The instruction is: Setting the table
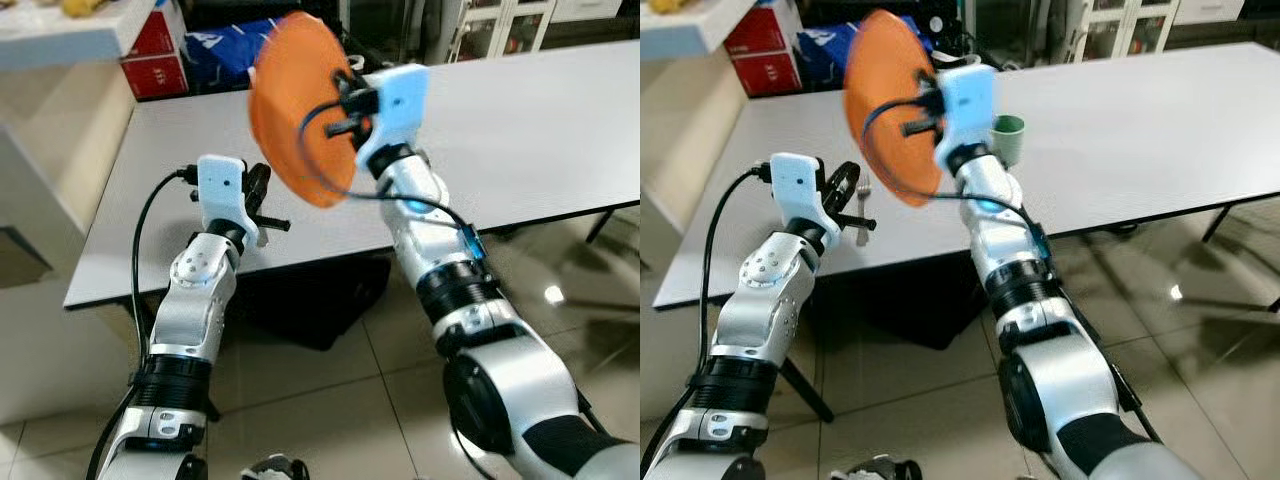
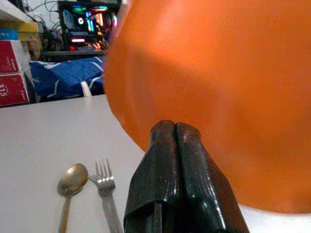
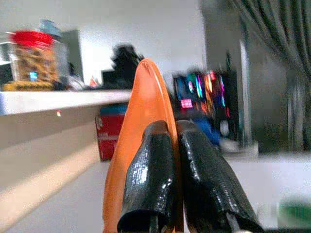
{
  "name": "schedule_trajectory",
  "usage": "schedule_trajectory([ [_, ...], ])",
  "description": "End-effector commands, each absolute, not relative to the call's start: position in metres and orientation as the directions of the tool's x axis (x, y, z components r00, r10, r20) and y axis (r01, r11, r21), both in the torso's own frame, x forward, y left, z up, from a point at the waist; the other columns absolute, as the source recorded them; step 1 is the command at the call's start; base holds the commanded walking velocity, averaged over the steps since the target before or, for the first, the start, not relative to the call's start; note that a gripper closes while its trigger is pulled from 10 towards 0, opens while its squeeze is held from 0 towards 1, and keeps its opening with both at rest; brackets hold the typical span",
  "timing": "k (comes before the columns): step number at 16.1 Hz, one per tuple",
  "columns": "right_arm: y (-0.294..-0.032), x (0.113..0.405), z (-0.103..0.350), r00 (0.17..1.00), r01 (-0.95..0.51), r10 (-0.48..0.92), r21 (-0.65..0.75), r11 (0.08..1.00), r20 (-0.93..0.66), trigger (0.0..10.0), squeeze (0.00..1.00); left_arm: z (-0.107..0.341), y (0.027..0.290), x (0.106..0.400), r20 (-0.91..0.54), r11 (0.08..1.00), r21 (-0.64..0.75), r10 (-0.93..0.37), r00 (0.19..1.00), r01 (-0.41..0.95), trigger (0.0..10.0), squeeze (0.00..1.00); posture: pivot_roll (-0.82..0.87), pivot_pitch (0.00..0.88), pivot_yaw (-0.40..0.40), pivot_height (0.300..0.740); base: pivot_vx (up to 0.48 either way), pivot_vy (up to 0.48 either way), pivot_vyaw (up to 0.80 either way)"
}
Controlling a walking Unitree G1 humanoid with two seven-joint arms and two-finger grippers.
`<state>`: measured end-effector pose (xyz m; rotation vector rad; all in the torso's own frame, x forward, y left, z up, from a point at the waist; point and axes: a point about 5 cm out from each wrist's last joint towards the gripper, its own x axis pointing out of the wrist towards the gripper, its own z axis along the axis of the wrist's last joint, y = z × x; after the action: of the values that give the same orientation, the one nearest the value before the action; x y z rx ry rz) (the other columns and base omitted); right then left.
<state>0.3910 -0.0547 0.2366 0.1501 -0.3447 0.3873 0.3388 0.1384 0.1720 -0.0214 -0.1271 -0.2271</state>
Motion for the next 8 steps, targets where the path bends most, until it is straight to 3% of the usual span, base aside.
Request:
schedule_trajectory([
  [1, -0.057, 0.397, 0.241, 0.892, -0.380, 0.302, 0.193, 0.905, 0.337, 10.0, 0.00, 0.174, 0.141, 0.337, 0.133, 0.978, 0.004, -0.210, 0.969, 0.211, 10.0, 0.00, -0.02, 0.000, 0.063, 0.740, 0.000, 0.000, 0.00],
  [4, -0.078, 0.408, 0.228, 0.955, -0.274, 0.190, 0.433, 0.859, 0.228, 10.0, 0.00, 0.177, 0.146, 0.332, 0.136, 0.979, 0.041, -0.205, 0.969, 0.201, 10.0, 0.00, 0.00, 0.000, 0.064, 0.740, 0.000, 0.000, 0.00],
  [8, -0.099, 0.410, 0.200, 0.988, -0.155, 0.118, 0.531, 0.833, 0.104, 10.0, 0.00, 0.179, 0.150, 0.328, 0.140, 0.980, 0.060, -0.194, 0.971, 0.188, 10.0, 0.00, 0.02, 0.000, 0.070, 0.740, 0.000, 0.000, 0.00],
])
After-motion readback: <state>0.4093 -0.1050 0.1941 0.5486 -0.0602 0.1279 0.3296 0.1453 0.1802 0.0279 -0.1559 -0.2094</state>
